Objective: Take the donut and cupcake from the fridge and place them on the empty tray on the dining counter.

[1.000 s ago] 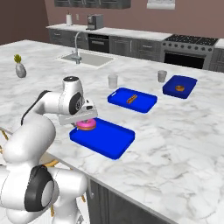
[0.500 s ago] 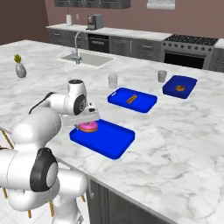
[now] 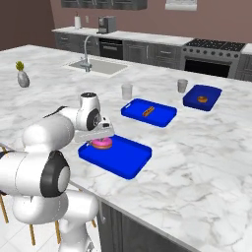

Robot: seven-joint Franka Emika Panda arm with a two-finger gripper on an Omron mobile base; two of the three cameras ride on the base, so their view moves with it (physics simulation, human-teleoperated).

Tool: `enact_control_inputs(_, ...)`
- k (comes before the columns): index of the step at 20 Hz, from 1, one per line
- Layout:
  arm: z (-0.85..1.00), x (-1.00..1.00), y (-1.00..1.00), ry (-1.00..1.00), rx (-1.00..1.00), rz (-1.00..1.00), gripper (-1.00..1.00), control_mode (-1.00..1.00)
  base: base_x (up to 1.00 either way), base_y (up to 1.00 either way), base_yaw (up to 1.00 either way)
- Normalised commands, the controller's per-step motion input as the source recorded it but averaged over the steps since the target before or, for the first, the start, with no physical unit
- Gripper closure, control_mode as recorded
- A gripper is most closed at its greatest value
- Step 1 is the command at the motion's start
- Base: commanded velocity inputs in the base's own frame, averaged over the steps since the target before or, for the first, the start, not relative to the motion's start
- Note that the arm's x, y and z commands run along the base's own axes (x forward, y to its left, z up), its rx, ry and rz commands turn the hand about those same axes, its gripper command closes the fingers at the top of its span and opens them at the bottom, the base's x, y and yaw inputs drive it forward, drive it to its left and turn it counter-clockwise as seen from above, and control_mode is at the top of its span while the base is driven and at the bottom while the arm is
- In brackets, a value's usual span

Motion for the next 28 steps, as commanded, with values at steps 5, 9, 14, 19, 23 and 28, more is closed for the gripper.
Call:
enact_control_inputs(5, -0.26, 0.28, 0.0, 0.0, 0.0, -0.02, 1.0, -1.0, 0.0, 0.0, 0.0)
enact_control_inputs(9, -0.27, 0.26, 0.0, 0.01, 0.0, -0.02, 1.0, -1.0, 0.0, 0.0, 0.0)
enact_control_inputs(14, -0.27, 0.27, 0.0, 0.01, 0.0, -0.02, 1.0, -1.0, 0.0, 0.0, 0.0)
enact_control_inputs(19, -0.26, 0.27, 0.02, 0.0, 0.0, -0.03, 1.0, -1.0, 0.0, 0.0, 0.0)
enact_control_inputs(23, -0.24, 0.28, 0.02, 0.0, 0.0, -0.03, 1.0, -1.0, 0.0, 0.0, 0.0)
enact_control_inputs(28, -0.24, 0.29, 0.05, 0.0, 0.0, -0.04, 1.0, -1.0, 0.0, 0.0, 0.0)
